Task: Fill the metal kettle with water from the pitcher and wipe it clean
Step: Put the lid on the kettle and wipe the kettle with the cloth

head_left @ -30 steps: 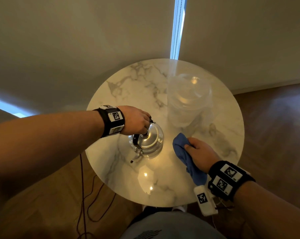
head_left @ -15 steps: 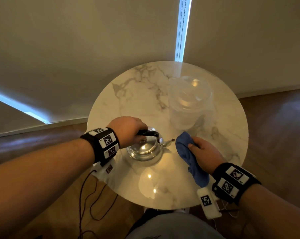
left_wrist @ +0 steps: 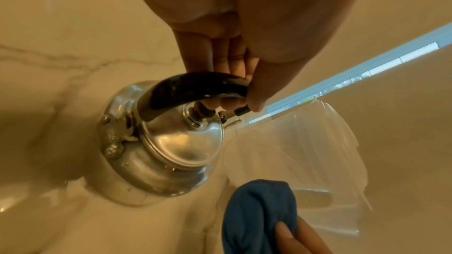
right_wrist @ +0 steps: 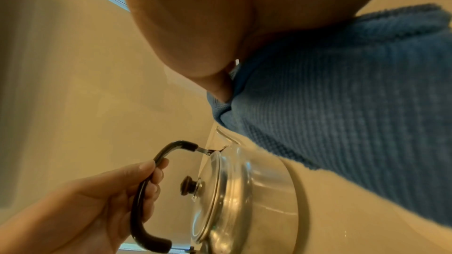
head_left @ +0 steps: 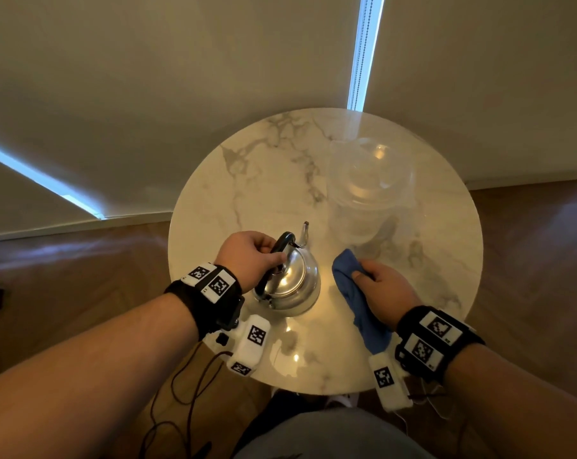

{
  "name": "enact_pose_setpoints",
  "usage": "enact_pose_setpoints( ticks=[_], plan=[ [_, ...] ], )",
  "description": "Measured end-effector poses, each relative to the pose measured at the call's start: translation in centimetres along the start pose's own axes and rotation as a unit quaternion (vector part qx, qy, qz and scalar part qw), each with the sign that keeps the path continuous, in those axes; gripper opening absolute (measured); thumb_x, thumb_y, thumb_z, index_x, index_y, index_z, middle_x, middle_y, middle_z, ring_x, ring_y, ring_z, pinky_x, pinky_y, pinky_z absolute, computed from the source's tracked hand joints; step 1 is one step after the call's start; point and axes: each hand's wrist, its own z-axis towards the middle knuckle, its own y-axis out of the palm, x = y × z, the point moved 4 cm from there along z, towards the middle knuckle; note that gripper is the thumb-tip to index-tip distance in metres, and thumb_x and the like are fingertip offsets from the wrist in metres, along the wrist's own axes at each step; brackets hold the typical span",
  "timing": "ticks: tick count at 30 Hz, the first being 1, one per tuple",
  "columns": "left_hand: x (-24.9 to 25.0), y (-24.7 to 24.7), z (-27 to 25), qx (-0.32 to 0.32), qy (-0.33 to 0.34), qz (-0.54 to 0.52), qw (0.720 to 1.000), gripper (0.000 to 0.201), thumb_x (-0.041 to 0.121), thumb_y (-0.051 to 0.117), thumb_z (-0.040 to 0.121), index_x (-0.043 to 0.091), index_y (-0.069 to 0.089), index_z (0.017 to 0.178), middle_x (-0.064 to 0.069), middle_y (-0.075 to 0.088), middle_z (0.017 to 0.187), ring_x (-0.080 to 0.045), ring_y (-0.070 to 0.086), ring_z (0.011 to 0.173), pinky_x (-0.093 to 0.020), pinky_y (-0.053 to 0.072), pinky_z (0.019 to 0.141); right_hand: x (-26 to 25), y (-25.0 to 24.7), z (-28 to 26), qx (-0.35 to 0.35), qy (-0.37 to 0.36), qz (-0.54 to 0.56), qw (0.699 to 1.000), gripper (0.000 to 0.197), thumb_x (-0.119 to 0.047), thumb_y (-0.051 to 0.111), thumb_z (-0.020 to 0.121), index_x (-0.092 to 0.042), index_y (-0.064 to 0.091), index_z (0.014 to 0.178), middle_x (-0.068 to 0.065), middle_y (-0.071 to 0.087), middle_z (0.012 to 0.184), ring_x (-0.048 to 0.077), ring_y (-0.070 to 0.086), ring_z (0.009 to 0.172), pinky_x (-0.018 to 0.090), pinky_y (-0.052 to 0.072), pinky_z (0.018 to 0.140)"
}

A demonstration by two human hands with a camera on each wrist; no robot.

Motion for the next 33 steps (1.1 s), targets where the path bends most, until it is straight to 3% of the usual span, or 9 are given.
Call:
enact_pose_setpoints(
  ticks=[3,7,10,13,17,20,24,29,33],
  plan=[
    [-0.7,0.8,-0.3,0.006,-0.031,-0.078,0.996,0.016,0.02,0.082,0.078,0.02,0.076,0.093,0.0,0.078,0.08,-0.018,0.076,0.076,-0.043,0.062,0.08,0.0,0.5,0.4,-0.005,-0.008,0.004,1.0,0.023,-0.031,0.048,0.105,-0.028,0.07,0.11,-0.004,0.073,0.096,-0.001,0.06,0.082,0.029,0.042,0.076],
    [-1.4,1.0,-0.2,0.034,-0.038,-0.115,0.992,0.012,0.02,0.078,0.08,0.021,0.076,0.092,-0.004,0.077,0.081,-0.023,0.076,0.077,-0.047,0.062,0.08,-0.6,1.8,1.3,-0.006,-0.043,-0.019,0.999,0.028,-0.029,0.047,0.106,-0.033,0.069,0.124,-0.01,0.069,0.1,0.009,0.06,0.088,0.025,0.039,0.08],
    [-2.0,0.2,0.2,0.068,-0.014,-0.063,0.996,0.026,0.027,0.075,0.082,0.028,0.07,0.107,0.0,0.073,0.092,-0.02,0.075,0.075,-0.045,0.062,0.078,-2.0,3.2,2.5,0.009,-0.106,-0.015,0.994,0.029,-0.025,0.048,0.104,-0.028,0.07,0.123,-0.006,0.072,0.11,0.009,0.062,0.097,0.03,0.047,0.089],
    [-2.6,-0.7,0.5,0.076,0.038,0.072,0.994,0.047,0.02,0.066,0.09,0.032,0.052,0.133,0.006,0.062,0.118,-0.013,0.071,0.087,-0.039,0.06,0.085,-3.8,5.6,3.8,0.013,-0.149,-0.064,0.987,0.035,-0.031,0.048,0.103,-0.032,0.062,0.135,-0.006,0.061,0.131,0.015,0.058,0.113,0.034,0.047,0.099],
    [-2.2,0.3,-0.5,0.026,0.215,0.354,0.91,0.067,0.031,0.07,0.078,0.031,0.045,0.14,0.005,0.032,0.153,-0.021,0.051,0.123,-0.038,0.053,0.095,-5.2,8.7,3.6,0.041,-0.154,-0.211,0.964,0.042,-0.033,0.051,0.101,-0.037,0.052,0.143,-0.004,0.041,0.153,0.028,0.045,0.125,0.041,0.052,0.093],
    [-1.9,1.4,-1.2,-0.024,0.238,0.465,0.853,0.08,0.047,0.073,0.068,0.028,0.044,0.14,0.002,0.022,0.158,-0.026,0.04,0.13,-0.038,0.054,0.09,-3.6,9.7,1.6,0.062,-0.164,-0.245,0.954,0.054,-0.021,0.062,0.096,-0.032,0.047,0.148,0.0,0.038,0.155,0.028,0.043,0.124,0.038,0.055,0.088],
    [-1.8,1.9,-0.7,-0.032,0.231,0.515,0.825,0.082,0.053,0.076,0.064,0.025,0.048,0.136,0.002,0.02,0.16,-0.028,0.038,0.131,-0.039,0.052,0.091,-0.1,9.5,0.0,0.07,-0.167,-0.18,0.967,0.057,-0.007,0.058,0.094,-0.027,0.051,0.147,0.001,0.048,0.149,0.029,0.049,0.122,0.039,0.053,0.096],
    [-1.9,2.7,-0.3,-0.052,0.233,0.559,0.794,0.08,0.058,0.076,0.067,0.026,0.052,0.136,0.01,0.046,0.147,-0.03,0.043,0.122,-0.039,0.05,0.085,-2.2,8.3,5.8,0.071,-0.144,-0.156,0.975,0.048,-0.023,0.044,0.095,-0.028,0.059,0.141,-0.002,0.06,0.138,0.027,0.057,0.116,0.044,0.051,0.1],
    [-1.6,2.6,0.1,-0.08,0.213,0.575,0.786,0.085,0.063,0.075,0.067,0.028,0.044,0.139,0.01,0.049,0.143,-0.027,0.042,0.117,-0.039,0.045,0.091,-3.2,7.5,7.3,0.047,-0.111,-0.099,0.988,0.041,-0.021,0.049,0.099,-0.03,0.063,0.136,-0.007,0.061,0.138,0.016,0.057,0.121,0.029,0.042,0.103]
  ],
)
